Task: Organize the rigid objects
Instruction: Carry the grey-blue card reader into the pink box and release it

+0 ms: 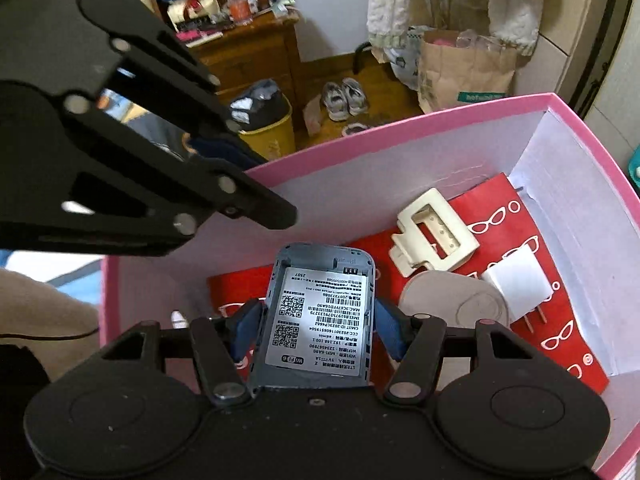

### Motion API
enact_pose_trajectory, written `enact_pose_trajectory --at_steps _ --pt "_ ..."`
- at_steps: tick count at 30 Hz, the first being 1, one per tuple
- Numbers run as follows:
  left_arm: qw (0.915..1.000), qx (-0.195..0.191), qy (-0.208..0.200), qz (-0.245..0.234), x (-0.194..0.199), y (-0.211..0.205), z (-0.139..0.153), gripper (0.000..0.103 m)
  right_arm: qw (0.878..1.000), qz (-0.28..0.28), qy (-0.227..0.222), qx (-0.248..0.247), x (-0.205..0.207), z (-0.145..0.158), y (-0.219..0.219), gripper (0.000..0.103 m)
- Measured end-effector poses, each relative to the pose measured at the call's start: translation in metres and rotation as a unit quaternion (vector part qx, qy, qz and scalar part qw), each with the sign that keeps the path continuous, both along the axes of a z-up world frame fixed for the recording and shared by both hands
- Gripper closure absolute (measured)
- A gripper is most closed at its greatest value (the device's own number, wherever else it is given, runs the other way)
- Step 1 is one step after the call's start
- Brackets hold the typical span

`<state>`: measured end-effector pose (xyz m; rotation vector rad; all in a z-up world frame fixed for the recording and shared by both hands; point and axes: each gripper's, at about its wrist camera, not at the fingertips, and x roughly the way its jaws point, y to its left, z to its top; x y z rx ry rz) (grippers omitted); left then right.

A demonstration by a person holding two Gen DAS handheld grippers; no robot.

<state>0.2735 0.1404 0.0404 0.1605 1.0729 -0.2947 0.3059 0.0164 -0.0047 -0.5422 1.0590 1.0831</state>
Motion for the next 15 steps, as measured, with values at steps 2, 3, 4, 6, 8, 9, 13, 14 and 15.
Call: enact_pose_trajectory --at_steps 2,3,4,6,8,9,13,14,15 --pt "1.0 -0.001 -0.001 0.001 0.0 0.0 0.0 0.096 1.0 0.011 -0.011 -0.008 -0.001 -0.002 0.003 0.037" --pt "1.0 0.0 -0.001 0.0 -0.001 0.0 0.0 0.096 1.0 0.016 -0.01 -0.012 -0.002 -0.003 0.004 0.037" --pt "1.0 0.0 -0.001 0.0 -0.001 0.0 0.0 0.096 1.0 0.017 -0.011 -0.011 -0.001 -0.003 0.003 0.037" --pt "1.0 0.0 -0.001 -0.001 -0.001 0.0 0.001 0.096 1.0 0.004 -0.012 0.003 -0.001 -0.001 -0.001 0.036" --pt "1.0 0.0 -0.002 -0.002 -0.001 0.0 0.001 0.096 1.0 -0.008 -0.02 0.018 -0.004 0.008 -0.01 0.034" --pt "1.0 0.001 -0.003 -0.003 -0.002 0.0 0.001 0.096 0.999 -0.014 -0.025 0.026 -0.005 0.013 -0.015 0.034" --pt "1.0 0.0 -0.005 -0.004 -0.002 0.0 0.001 0.096 0.996 -0.051 -0.038 0.064 -0.013 0.038 -0.043 0.034" --pt "1.0 0.0 -0.005 -0.005 -0.002 0.0 0.001 0.096 0.995 -0.06 -0.044 0.072 -0.017 0.043 -0.05 0.034" --pt "1.0 0.0 -0.006 -0.005 -0.002 0.0 0.001 0.096 0.993 -0.072 -0.053 0.08 -0.021 0.049 -0.06 0.034"
